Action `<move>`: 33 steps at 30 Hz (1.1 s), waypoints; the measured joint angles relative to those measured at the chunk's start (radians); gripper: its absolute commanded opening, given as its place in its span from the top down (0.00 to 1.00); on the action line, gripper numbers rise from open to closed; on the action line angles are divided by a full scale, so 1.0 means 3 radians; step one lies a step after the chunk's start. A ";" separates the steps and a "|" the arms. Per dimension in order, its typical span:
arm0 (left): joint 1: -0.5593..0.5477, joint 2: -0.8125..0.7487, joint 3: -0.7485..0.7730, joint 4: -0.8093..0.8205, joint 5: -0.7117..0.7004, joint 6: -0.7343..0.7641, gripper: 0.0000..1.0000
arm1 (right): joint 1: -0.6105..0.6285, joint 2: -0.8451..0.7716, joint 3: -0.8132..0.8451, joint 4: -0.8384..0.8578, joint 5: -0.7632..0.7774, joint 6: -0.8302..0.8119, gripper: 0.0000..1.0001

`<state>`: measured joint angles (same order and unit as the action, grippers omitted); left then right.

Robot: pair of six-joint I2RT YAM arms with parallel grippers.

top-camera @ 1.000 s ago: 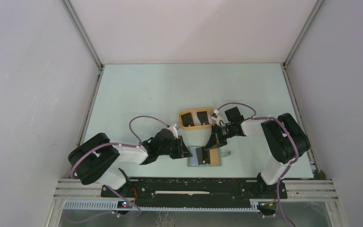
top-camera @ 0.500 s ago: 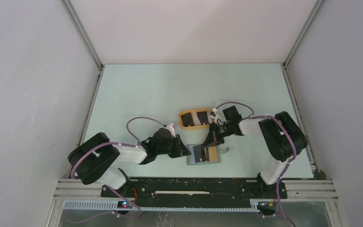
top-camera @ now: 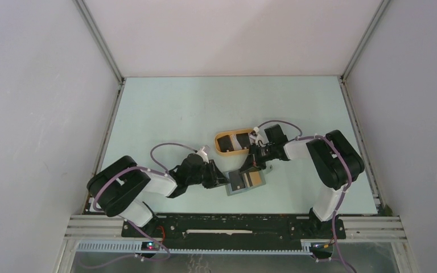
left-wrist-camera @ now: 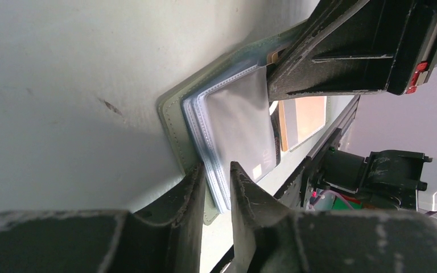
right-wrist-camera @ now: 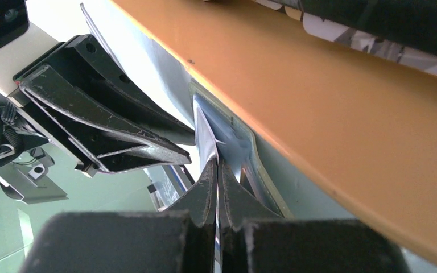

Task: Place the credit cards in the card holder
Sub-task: Insert the credit card into the card holder.

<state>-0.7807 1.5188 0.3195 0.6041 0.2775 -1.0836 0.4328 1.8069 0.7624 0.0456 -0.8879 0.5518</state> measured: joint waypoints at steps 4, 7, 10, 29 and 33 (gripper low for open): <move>0.0018 0.0019 -0.0014 0.0047 0.0041 -0.0028 0.73 | 0.0043 0.0015 0.0000 0.0022 0.0042 0.0015 0.84; 0.0018 0.0019 -0.0038 0.0090 0.0060 -0.0055 0.73 | 0.0050 0.0015 0.0000 0.0000 0.0081 -0.0028 0.76; 0.0024 0.0019 -0.0053 0.0146 0.0078 -0.0065 0.73 | 0.0048 -0.0006 0.0003 -0.0067 0.0112 -0.0139 0.69; 0.0046 0.0045 -0.0139 0.0402 0.0111 -0.0144 0.74 | 0.0137 -0.0617 0.0123 -0.0919 0.0590 -0.1158 0.88; 0.0047 0.0045 -0.0140 0.0403 0.0111 -0.0144 0.74 | 0.0144 -0.0608 0.0221 -0.1094 0.0814 -0.1274 0.96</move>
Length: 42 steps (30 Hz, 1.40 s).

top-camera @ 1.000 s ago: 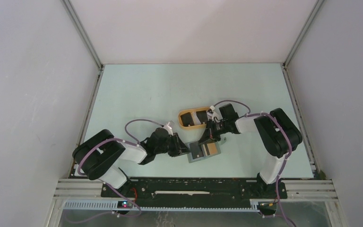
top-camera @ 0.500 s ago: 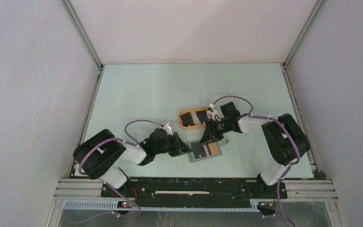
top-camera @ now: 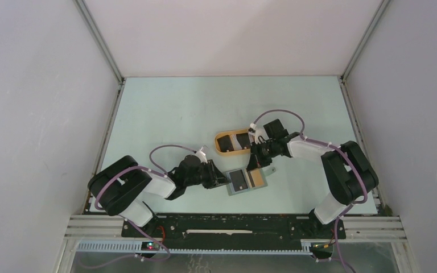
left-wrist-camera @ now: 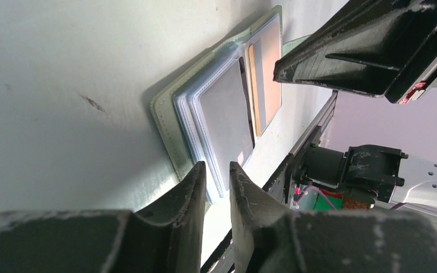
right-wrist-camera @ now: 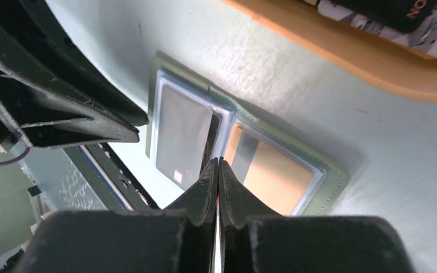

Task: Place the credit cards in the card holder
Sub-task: Insert the credit card into the card holder.

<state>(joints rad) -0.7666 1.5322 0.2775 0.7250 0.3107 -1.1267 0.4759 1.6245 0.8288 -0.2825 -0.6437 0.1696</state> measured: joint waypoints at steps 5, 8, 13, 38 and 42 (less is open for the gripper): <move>0.0005 0.0000 0.0000 0.0001 0.0000 0.0000 0.74 | 0.0018 0.0195 0.0195 -0.0181 0.0155 -0.0061 0.96; 0.0008 -0.0001 -0.0003 0.0008 0.0000 0.0000 0.74 | 0.0042 0.0350 0.0289 -0.0290 0.0237 -0.0066 0.95; 0.0014 -0.0004 -0.0006 0.0023 0.0000 0.0000 0.74 | 0.0079 0.0426 0.0409 -0.0430 0.0285 -0.0086 0.93; 0.0042 -0.0173 -0.0137 0.0047 -0.0014 0.0000 0.73 | 0.0043 0.0530 0.0455 -0.0790 -0.0683 -0.0724 0.83; 0.0042 -0.0173 -0.0137 0.0048 -0.0014 0.0000 0.73 | 0.0072 0.0708 0.0556 -0.0847 -0.0679 -0.0716 0.83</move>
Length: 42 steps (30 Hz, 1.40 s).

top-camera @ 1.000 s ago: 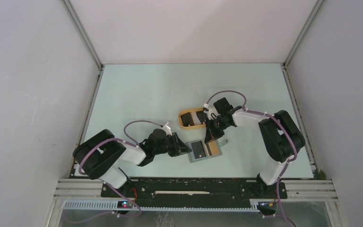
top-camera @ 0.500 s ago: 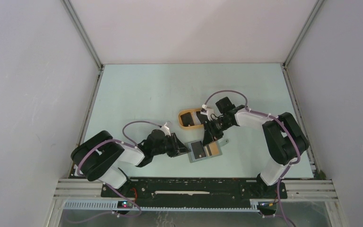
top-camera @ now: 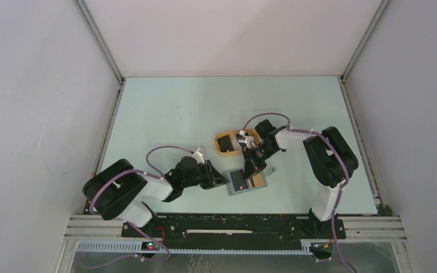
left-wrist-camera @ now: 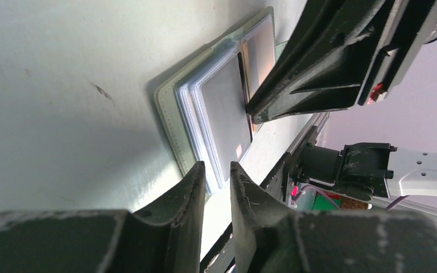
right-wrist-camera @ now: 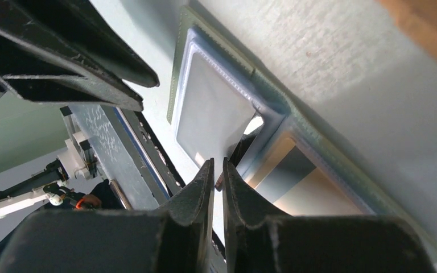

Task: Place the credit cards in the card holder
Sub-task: Insert the credit card into the card holder.

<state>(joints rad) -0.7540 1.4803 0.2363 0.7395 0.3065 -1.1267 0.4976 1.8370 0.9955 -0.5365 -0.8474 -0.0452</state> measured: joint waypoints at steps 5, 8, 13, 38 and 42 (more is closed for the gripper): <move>0.0000 -0.0011 0.0000 0.0003 0.0000 0.0001 0.71 | 0.0020 0.0195 0.0111 -0.0064 0.0014 0.0037 0.84; 0.0000 -0.0052 -0.0003 0.0013 -0.0001 0.0001 0.70 | 0.0020 0.0254 0.0168 -0.0125 0.0010 0.0064 0.81; 0.0000 -0.0148 -0.0032 0.0053 -0.0027 0.0003 0.68 | 0.0004 0.0261 0.0196 -0.0189 -0.0003 0.0018 0.80; 0.0000 0.0072 -0.0027 0.0444 0.0047 -0.0062 0.68 | -0.0036 0.0448 0.0322 -0.0345 -0.0027 0.0083 0.83; 0.0000 0.0072 -0.0027 0.0460 0.0047 -0.0069 0.68 | -0.0036 0.0455 0.0329 -0.0355 -0.0028 0.0083 0.83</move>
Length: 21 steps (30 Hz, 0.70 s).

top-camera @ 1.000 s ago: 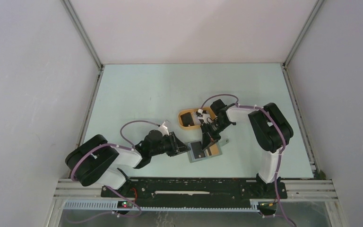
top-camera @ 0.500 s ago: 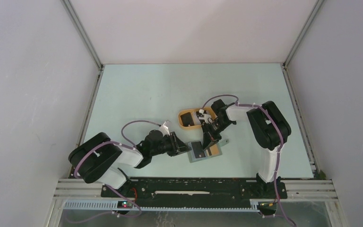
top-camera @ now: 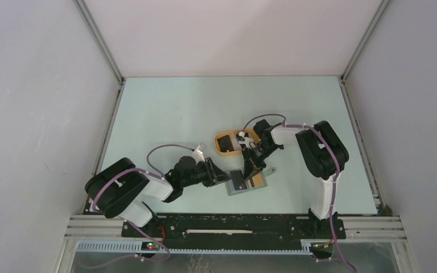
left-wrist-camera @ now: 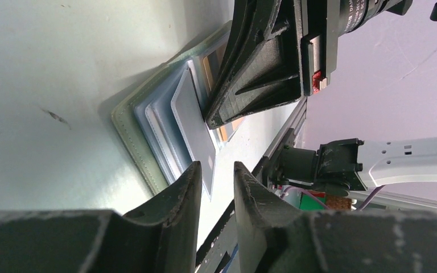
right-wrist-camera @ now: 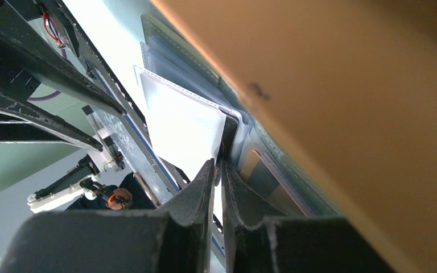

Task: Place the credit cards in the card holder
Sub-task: Insert the credit card into the card holder.

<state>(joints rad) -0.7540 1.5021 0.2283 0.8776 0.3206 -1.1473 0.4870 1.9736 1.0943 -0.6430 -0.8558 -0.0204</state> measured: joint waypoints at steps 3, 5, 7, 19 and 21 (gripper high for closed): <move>-0.0004 0.0025 0.0001 0.0004 0.0001 -0.0018 0.68 | 0.0000 0.0001 0.0004 -0.0005 0.0000 -0.0001 0.83; -0.0005 0.0074 0.0003 0.0005 0.0001 -0.0019 0.68 | 0.0000 0.0004 0.0008 -0.0009 0.0000 -0.0001 0.83; -0.0010 0.0127 0.0004 0.0001 0.0004 -0.0020 0.68 | 0.0000 0.0008 0.0014 -0.0015 0.0000 -0.0001 0.83; -0.0022 0.0249 0.0088 0.0003 0.0027 -0.0020 0.69 | -0.0004 0.0011 0.0015 -0.0014 -0.0011 -0.0004 0.83; -0.0027 0.0267 0.0090 0.0005 0.0031 -0.0020 0.69 | -0.0004 0.0011 0.0015 -0.0014 -0.0011 -0.0004 0.83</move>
<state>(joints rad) -0.7620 1.5822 0.2554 0.8791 0.3298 -1.1534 0.4858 1.9770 1.0988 -0.6472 -0.8593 -0.0216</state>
